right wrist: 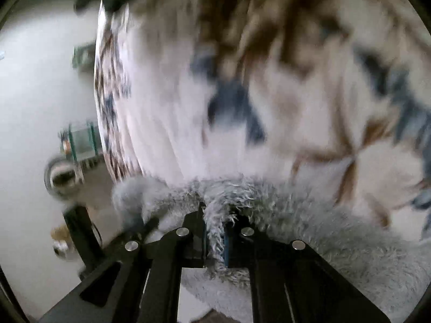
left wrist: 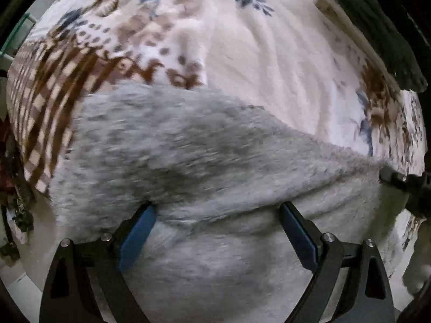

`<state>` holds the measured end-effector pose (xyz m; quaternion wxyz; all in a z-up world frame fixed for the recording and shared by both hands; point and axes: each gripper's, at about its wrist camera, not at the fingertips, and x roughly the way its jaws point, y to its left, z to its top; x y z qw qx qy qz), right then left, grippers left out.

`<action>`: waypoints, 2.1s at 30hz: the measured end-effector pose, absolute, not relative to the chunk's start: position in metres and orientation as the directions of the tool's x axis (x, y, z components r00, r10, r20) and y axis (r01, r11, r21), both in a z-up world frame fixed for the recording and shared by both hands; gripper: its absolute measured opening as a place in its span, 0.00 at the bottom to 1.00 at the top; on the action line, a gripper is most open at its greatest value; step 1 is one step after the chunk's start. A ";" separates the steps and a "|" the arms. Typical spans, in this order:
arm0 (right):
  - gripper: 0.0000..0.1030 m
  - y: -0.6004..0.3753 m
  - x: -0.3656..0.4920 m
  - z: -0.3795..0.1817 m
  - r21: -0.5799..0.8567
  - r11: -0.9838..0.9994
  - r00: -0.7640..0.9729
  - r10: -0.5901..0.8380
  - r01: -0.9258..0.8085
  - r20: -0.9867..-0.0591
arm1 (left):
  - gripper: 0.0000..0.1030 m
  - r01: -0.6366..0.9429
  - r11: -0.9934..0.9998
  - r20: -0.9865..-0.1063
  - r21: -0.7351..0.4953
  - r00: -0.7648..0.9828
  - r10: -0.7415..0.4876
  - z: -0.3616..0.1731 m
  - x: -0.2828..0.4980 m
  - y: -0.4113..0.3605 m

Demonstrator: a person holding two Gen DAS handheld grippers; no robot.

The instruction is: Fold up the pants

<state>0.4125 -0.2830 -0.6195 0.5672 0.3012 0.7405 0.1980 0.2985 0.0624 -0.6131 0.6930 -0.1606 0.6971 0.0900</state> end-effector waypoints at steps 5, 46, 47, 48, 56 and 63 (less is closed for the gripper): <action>0.32 -0.285 0.423 -0.618 0.457 0.885 -0.276 0.462 0.086 -0.843 | 0.90 -0.376 0.920 -0.993 -0.111 0.007 -0.117 -0.612 0.293 0.079; 0.01 -0.382 0.079 -0.540 0.279 0.619 -0.046 0.454 0.734 -0.890 | 0.14 -0.584 0.798 -0.983 -0.148 0.172 -0.056 -0.548 0.173 0.201; 0.01 -0.382 0.072 -0.542 0.271 0.628 -0.069 0.461 0.729 -0.885 | 0.14 -0.593 0.794 -0.986 -0.138 0.158 -0.053 -0.552 0.169 0.207; 0.01 -0.372 0.068 -0.547 0.262 0.631 -0.079 0.460 0.730 -0.885 | 0.14 -0.599 0.790 -0.987 -0.135 0.151 -0.053 -0.557 0.169 0.206; 0.48 -0.376 0.052 -0.553 0.375 0.455 0.073 0.554 0.808 -0.829 | 0.16 -0.533 0.841 -0.992 -0.091 0.125 -0.028 -0.565 0.170 0.189; 0.06 -0.420 0.045 -0.578 0.287 0.449 0.046 0.475 0.846 -0.879 | 0.15 -0.551 0.830 -0.991 -0.084 0.130 -0.013 -0.566 0.176 0.185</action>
